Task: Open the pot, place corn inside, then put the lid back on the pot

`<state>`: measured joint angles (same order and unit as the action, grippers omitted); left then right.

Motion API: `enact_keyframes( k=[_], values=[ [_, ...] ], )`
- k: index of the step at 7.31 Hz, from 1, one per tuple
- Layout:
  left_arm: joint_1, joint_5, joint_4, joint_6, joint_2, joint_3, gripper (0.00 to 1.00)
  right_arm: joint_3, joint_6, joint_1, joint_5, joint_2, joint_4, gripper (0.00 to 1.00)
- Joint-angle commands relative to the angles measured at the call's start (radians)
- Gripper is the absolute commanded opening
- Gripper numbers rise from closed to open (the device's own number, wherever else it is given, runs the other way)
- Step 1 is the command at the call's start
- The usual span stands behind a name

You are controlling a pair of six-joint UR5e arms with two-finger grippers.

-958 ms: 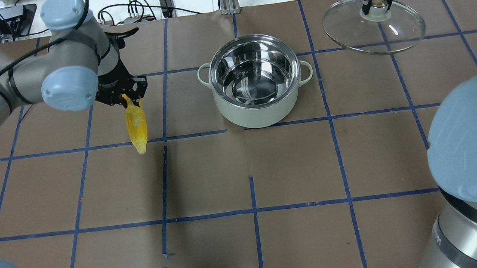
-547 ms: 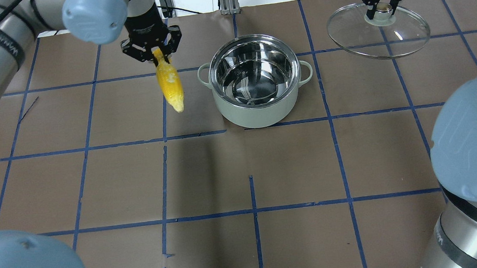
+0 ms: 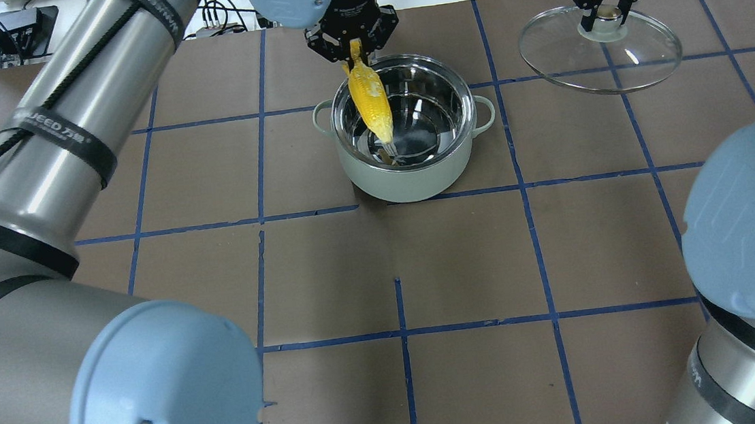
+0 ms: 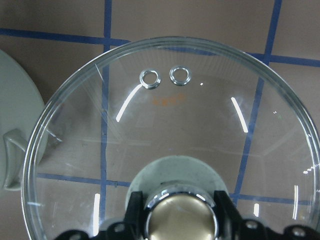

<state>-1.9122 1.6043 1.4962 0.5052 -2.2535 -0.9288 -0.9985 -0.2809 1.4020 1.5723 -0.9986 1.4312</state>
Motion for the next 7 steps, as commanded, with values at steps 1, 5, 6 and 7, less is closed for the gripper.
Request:
enact_keyframes(
  k=[1, 5, 6, 7],
  values=[
    [-0.034, 0.003, -0.031, -0.064, -0.046, 0.011, 0.12, 0.0, 0.0, 0.0, 0.0, 0.0, 0.0, 0.16],
    [-0.034, 0.005, -0.076, -0.114, -0.084, 0.004, 0.12, 0.0, 0.005, 0.003, -0.001, -0.006, -0.002, 0.16],
    [-0.034, 0.005, -0.135, -0.132, -0.093, -0.002, 0.14, 0.0, 0.006, 0.005, 0.0, -0.012, -0.003, 0.16],
    [-0.033, 0.006, -0.148, -0.132, -0.095, 0.001, 0.26, 0.0, 0.006, 0.005, 0.0, -0.012, -0.003, 0.16]
  ],
)
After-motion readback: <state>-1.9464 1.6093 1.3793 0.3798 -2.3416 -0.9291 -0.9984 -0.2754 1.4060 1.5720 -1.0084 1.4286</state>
